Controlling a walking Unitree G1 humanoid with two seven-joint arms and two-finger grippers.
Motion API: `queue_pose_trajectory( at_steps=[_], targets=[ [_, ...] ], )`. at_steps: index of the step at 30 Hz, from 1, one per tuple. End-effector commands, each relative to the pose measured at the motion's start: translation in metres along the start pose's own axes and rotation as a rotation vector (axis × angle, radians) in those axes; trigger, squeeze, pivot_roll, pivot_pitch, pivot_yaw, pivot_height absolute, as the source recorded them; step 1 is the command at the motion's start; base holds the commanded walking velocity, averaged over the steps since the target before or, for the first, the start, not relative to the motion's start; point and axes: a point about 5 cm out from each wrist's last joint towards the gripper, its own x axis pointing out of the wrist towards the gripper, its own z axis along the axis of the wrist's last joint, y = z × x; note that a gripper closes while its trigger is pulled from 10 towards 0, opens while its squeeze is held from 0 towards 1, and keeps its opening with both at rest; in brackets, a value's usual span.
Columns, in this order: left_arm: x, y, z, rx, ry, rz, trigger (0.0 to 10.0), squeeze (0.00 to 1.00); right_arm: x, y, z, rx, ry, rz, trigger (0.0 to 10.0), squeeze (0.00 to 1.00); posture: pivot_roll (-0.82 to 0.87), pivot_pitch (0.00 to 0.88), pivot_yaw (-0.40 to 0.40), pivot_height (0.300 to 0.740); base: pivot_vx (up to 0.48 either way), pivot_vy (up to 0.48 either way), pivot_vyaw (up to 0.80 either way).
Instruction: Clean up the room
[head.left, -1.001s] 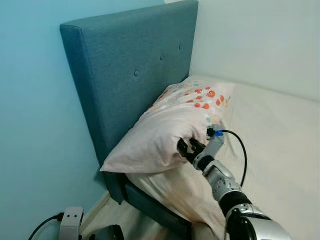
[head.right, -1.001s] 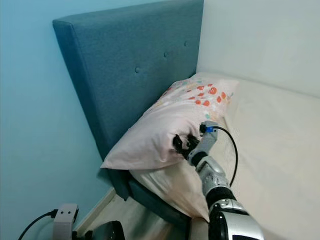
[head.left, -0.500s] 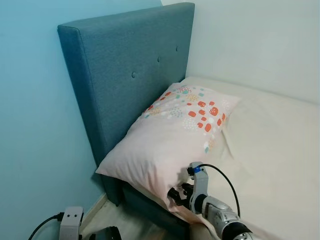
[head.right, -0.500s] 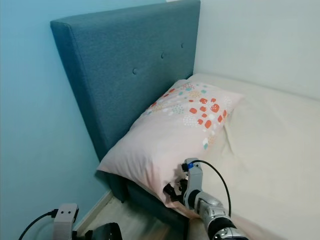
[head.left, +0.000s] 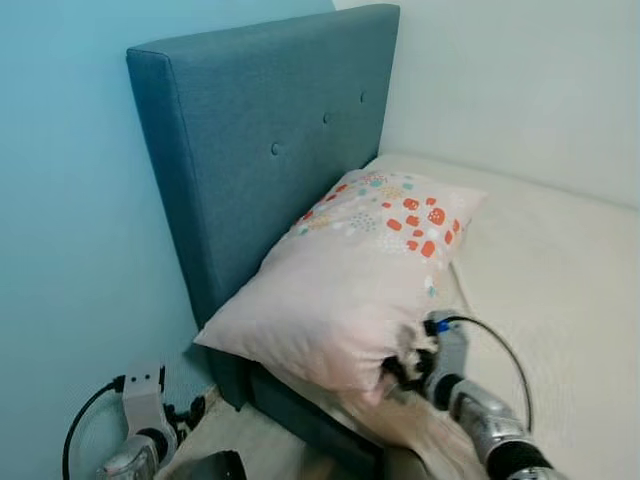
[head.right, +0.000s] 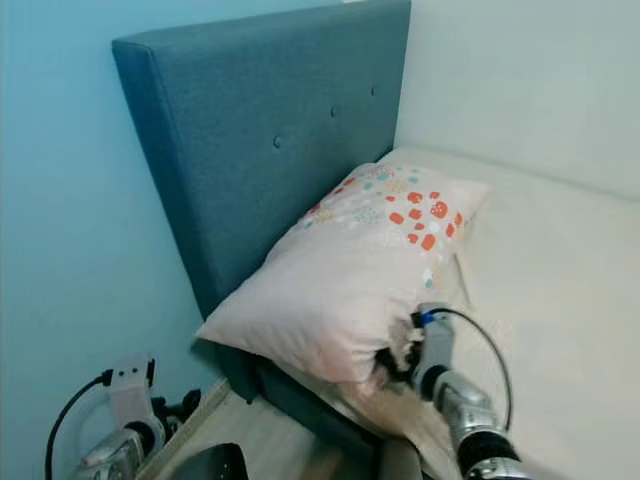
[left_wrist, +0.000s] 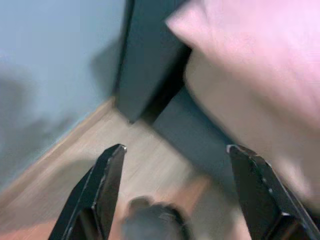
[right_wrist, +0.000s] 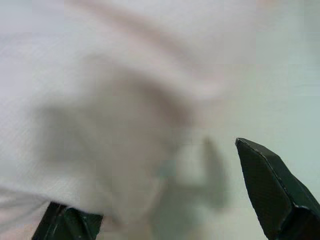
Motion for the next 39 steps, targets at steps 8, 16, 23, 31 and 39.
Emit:
queue_pose_trajectory(
  at_steps=[8,16,23,31,39],
  targets=[
    [-0.003,0.001,-0.005,-0.029,0.029,-0.046,10.0,0.00,-0.011,-0.041,0.047,-0.021,-0.150,-0.300,10.0,0.00,-0.07,0.000,-0.016,0.542,0.000,0.000,0.00],
    [-0.014,0.013,-0.024,-0.004,0.102,0.009,10.0,0.00,0.003,0.016,0.054,0.158,-0.084,0.093,10.0,0.00,-0.07,0.000,-0.019,0.542,0.000,0.000,0.00],
    [-0.020,0.019,-0.033,0.000,0.129,0.030,10.0,0.00,0.004,0.056,0.041,0.264,0.043,0.289,10.0,0.00,-0.07,0.000,-0.025,0.542,0.000,0.000,0.00],
    [-0.024,0.023,-0.036,0.008,0.141,0.048,10.0,0.00,0.000,0.090,0.046,0.365,0.087,0.497,10.0,0.00,-0.06,0.000,-0.029,0.542,0.000,0.000,0.00],
    [-0.023,0.023,-0.036,0.012,0.143,0.053,10.0,0.00,-0.030,0.127,0.071,0.470,0.055,0.852,10.0,0.00,-0.06,0.000,-0.029,0.542,0.000,0.000,0.00]
  ],
)
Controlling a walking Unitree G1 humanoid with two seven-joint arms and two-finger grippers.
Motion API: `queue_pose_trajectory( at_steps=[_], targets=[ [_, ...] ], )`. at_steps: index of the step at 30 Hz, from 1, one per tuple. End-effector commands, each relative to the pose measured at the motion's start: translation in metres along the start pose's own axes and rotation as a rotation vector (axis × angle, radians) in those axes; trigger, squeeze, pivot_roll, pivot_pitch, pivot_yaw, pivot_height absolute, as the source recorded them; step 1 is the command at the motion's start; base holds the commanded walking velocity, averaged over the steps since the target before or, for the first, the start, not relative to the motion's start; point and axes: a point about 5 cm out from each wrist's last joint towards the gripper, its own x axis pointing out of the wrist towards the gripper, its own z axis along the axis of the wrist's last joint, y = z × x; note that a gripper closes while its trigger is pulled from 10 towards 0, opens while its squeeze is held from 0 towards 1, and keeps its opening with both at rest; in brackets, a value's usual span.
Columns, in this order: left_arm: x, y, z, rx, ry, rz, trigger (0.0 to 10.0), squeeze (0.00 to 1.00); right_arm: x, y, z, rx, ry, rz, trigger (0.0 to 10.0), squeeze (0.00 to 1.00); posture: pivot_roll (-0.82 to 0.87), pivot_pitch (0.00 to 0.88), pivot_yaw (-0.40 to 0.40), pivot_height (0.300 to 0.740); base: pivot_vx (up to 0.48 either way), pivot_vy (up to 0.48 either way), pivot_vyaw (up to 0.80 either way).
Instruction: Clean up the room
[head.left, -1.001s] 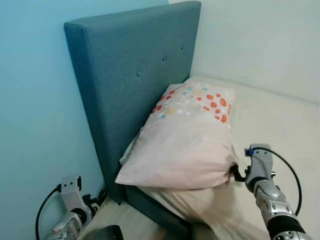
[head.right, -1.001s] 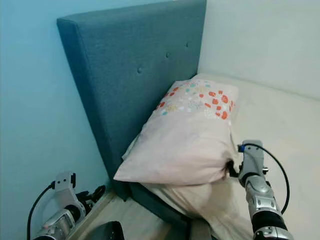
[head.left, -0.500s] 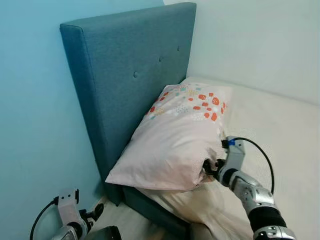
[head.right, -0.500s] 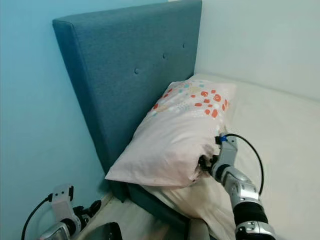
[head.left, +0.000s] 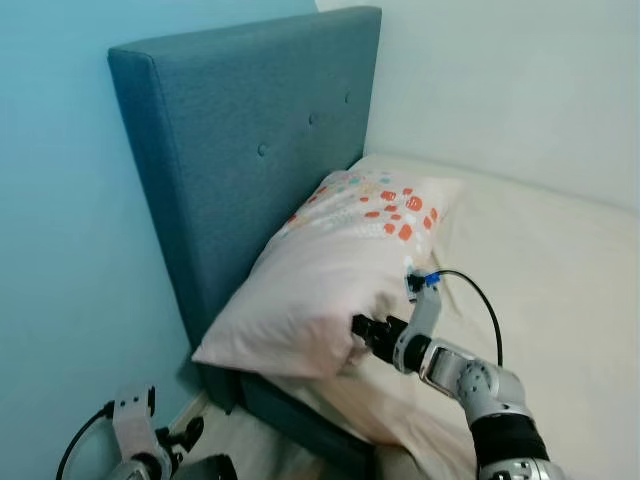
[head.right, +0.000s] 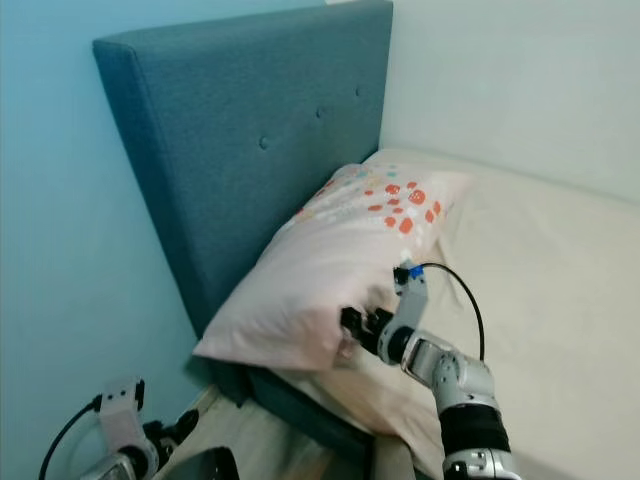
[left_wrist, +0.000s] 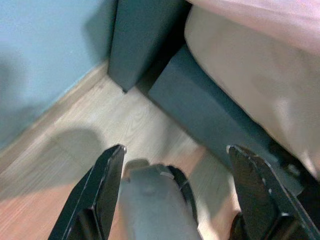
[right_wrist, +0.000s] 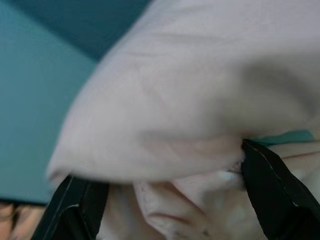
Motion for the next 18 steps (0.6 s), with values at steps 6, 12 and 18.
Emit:
queue_pose_trajectory(
  at_steps=[6,12,18],
  targets=[
    [-0.002,0.001,-0.006,0.013,0.035,0.006,10.0,0.00,-0.032,0.021,0.028,-0.087,-0.057,0.120,10.0,0.00,-0.08,0.000,-0.025,0.542,0.000,0.000,0.00],
    [-0.002,0.000,-0.009,0.023,0.052,-0.002,10.0,0.00,-0.072,-0.004,0.057,-0.286,-0.054,-0.154,10.0,0.00,-0.09,0.000,-0.017,0.542,0.000,0.000,0.00],
    [-0.002,-0.001,-0.010,0.028,0.060,-0.010,10.0,0.00,-0.111,-0.012,0.090,-0.381,-0.092,-0.397,10.0,0.00,-0.10,0.000,-0.010,0.542,0.000,0.000,0.00]
  ],
)
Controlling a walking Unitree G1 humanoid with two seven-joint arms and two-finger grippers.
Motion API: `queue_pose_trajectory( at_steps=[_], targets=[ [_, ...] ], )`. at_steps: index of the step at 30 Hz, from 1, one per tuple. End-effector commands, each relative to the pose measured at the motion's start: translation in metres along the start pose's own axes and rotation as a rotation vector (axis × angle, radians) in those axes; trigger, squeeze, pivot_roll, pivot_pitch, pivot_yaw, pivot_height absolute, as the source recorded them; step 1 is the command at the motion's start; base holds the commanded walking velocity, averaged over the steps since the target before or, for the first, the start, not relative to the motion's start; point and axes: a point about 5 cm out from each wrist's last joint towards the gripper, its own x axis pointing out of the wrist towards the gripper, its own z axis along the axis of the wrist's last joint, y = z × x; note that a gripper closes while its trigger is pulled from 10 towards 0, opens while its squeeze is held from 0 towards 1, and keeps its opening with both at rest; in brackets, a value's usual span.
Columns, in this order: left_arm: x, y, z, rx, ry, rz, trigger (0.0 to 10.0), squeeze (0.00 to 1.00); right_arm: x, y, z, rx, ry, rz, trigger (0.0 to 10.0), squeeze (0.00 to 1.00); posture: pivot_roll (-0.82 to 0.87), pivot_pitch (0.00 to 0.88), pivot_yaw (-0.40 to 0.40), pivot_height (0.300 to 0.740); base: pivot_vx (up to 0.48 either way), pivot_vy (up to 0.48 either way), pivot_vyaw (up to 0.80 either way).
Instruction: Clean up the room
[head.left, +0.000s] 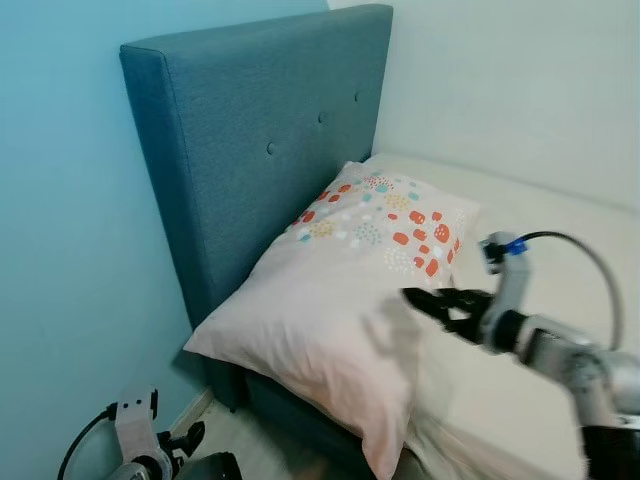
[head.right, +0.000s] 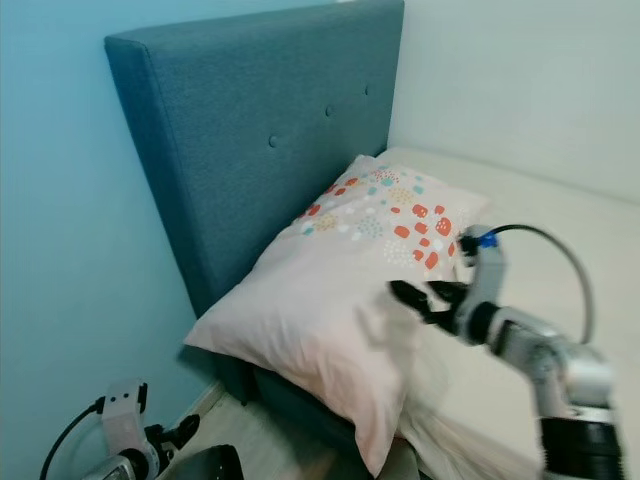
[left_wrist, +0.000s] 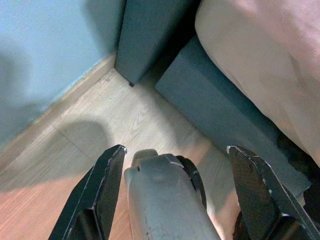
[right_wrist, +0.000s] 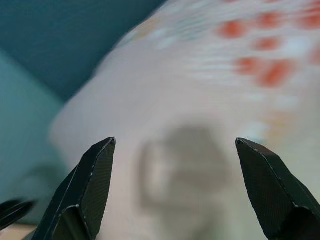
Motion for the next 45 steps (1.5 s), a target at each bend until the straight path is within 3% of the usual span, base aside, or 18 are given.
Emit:
queue_pose_trajectory(
  at_steps=[1,3,6,9,13,15,17,21,22,23,24,29,35,38,39,40,41,45],
  targets=[
    [-0.001,-0.001,-0.005,0.009,0.031,-0.004,10.0,0.00,-0.005,-0.005,0.010,-0.009,-0.021,-0.075,10.0,0.00,-0.10,0.000,-0.009,0.542,0.000,0.000,0.00],
    [-0.001,-0.001,-0.005,0.010,0.032,-0.006,10.0,0.00,-0.008,-0.005,0.022,-0.021,-0.074,-0.079,10.0,0.00,-0.10,0.000,-0.006,0.542,0.000,0.000,0.00],
    [0.000,-0.002,-0.004,0.015,0.036,-0.011,10.0,0.00,-0.013,0.037,0.044,-0.136,-0.252,0.198,10.0,0.00,-0.11,0.000,0.000,0.542,0.000,0.000,0.00],
    [0.001,-0.003,-0.004,0.017,0.038,-0.012,10.0,0.00,-0.010,0.061,0.038,-0.179,-0.267,0.339,10.0,0.00,-0.11,0.000,0.002,0.542,0.000,0.000,0.00],
    [0.002,-0.005,-0.003,0.017,0.032,-0.009,10.0,0.00,0.021,0.090,-0.006,-0.237,-0.055,0.459,10.0,0.00,-0.11,0.000,0.002,0.542,0.000,0.000,0.00],
    [0.003,-0.004,0.001,0.001,0.015,0.007,10.0,0.00,0.045,0.102,-0.033,-0.153,0.070,0.487,10.0,0.00,-0.10,0.000,-0.003,0.542,0.000,0.000,0.00],
    [0.003,-0.003,0.004,-0.012,-0.001,0.020,10.0,0.00,0.064,0.103,-0.051,-0.067,0.169,0.442,10.0,0.00,-0.08,0.000,-0.008,0.542,0.000,0.000,0.00],
    [0.002,0.002,0.006,-0.011,-0.020,0.049,10.0,0.00,0.088,0.098,-0.071,-0.070,0.222,0.363,10.0,0.00,-0.06,0.000,-0.014,0.542,0.000,0.000,0.00],
    [0.001,0.005,0.007,-0.017,-0.029,0.063,10.0,0.00,0.093,0.099,-0.073,-0.049,0.215,0.379,8.3,0.00,-0.05,0.000,-0.015,0.542,0.000,0.000,0.00],
    [0.001,0.005,0.007,-0.017,-0.029,0.063,10.0,0.00,0.093,0.099,-0.073,-0.049,0.215,0.379,8.3,0.00,-0.05,0.000,-0.015,0.542,0.000,0.000,0.00],
    [0.000,0.009,0.008,-0.027,-0.039,0.079,10.0,0.00,0.096,0.101,-0.076,-0.039,0.213,0.396,0.0,0.00,-0.04,0.000,-0.017,0.542,0.000,0.000,0.00],
    [-0.006,0.020,0.012,-0.030,-0.070,0.106,10.0,0.00,0.099,0.115,-0.093,-0.040,0.272,0.514,0.0,0.00,0.00,0.000,-0.022,0.542,0.000,0.000,0.00],
    [-0.011,0.030,0.019,-0.013,-0.111,0.110,10.0,0.00,0.089,0.153,-0.121,-0.110,0.427,0.835,0.0,0.00,0.04,0.000,-0.031,0.542,0.000,0.000,0.00],
    [-0.011,0.030,0.017,-0.005,-0.106,0.105,10.0,0.00,0.088,0.153,-0.127,-0.160,0.479,0.843,0.0,0.00,0.04,0.000,-0.033,0.542,0.000,0.000,0.00],
    [-0.012,0.029,0.015,0.001,-0.099,0.101,10.0,0.00,0.090,0.147,-0.132,-0.214,0.516,0.802,3.6,0.00,0.04,0.000,-0.032,0.542,0.000,0.000,0.00],
    [-0.012,0.029,0.015,0.001,-0.099,0.101,10.0,0.00,0.090,0.147,-0.132,-0.214,0.516,0.802,3.6,0.00,0.04,0.000,-0.032,0.542,0.000,0.000,0.00],
    [-0.012,0.029,0.013,0.005,-0.091,0.098,10.0,0.00,0.092,0.140,-0.135,-0.264,0.552,0.756,10.0,0.00,0.04,0.000,-0.032,0.542,0.000,0.000,0.00],
    [-0.014,0.029,0.008,0.005,-0.082,0.094,10.0,0.00,0.097,0.121,-0.137,-0.350,0.578,0.612,10.0,0.00,0.03,0.001,-0.031,0.542,0.000,0.000,0.00]
  ],
)
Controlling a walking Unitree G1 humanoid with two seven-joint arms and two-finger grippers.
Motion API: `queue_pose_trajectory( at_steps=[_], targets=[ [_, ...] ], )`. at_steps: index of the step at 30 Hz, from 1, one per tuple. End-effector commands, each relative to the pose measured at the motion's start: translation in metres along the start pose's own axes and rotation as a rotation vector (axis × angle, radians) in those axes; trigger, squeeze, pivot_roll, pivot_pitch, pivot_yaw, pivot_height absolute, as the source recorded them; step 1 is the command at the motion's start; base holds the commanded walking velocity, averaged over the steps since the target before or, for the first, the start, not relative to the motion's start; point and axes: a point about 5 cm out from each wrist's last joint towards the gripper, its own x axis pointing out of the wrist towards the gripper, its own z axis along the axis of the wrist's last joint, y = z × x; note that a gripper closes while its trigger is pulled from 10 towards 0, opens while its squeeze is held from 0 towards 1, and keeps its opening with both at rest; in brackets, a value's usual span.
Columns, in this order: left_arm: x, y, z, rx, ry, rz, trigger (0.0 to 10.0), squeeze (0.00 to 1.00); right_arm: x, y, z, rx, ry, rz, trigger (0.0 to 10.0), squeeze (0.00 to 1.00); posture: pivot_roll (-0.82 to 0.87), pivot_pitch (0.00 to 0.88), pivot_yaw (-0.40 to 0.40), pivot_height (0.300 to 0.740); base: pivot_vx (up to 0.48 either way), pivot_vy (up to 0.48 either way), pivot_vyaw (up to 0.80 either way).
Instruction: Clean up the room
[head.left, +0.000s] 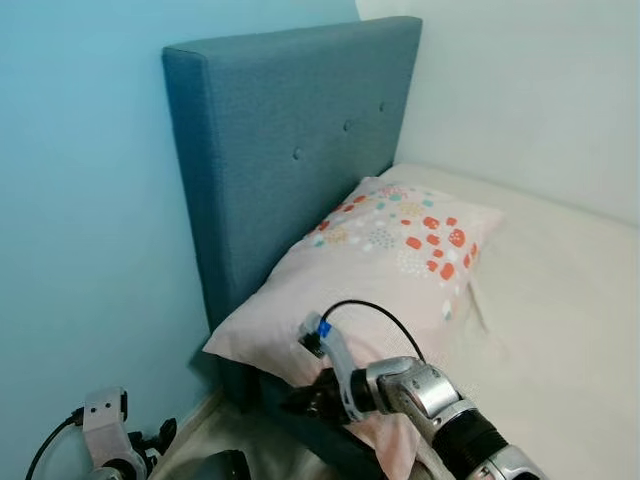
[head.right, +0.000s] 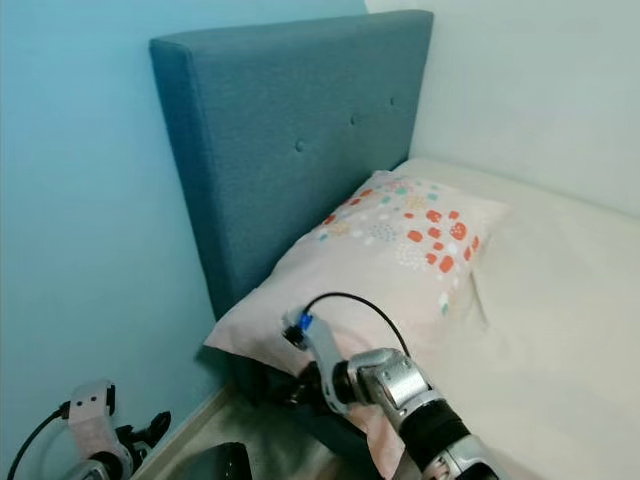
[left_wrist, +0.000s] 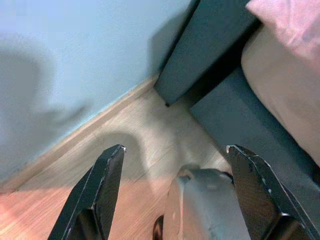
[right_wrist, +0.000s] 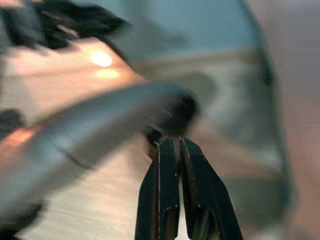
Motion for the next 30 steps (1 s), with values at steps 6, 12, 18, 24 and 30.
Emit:
queue_pose_trajectory(
  at_steps=[6,12,18,24,30],
  targets=[
    [-0.004,0.003,-0.004,0.022,0.005,-0.015,10.0,0.00,-0.013,-0.031,-0.019,-0.081,0.126,-0.226,10.0,0.00,0.04,0.009,-0.035,0.542,0.000,0.000,0.00],
    [-0.006,0.004,-0.005,0.025,-0.003,-0.018,10.0,0.00,-0.023,-0.053,-0.006,-0.087,0.020,-0.402,10.0,0.00,0.05,0.025,-0.040,0.542,0.000,0.000,0.00],
    [-0.008,0.006,-0.007,0.030,-0.007,-0.023,10.0,0.00,-0.043,-0.074,0.006,-0.076,-0.069,-0.567,10.0,0.00,0.06,0.038,-0.039,0.542,0.000,0.000,0.00],
    [-0.010,0.008,-0.006,0.034,-0.018,-0.026,10.0,0.00,-0.060,-0.088,0.014,-0.123,-0.163,-0.719,10.0,0.00,0.07,0.053,-0.046,0.542,0.000,0.000,0.00],
    [-0.009,0.007,0.000,0.039,-0.048,-0.037,10.0,0.00,-0.081,-0.104,0.003,-0.054,-0.172,-0.903,10.0,0.00,0.10,0.064,-0.056,0.542,0.000,0.000,0.00]
  ],
)
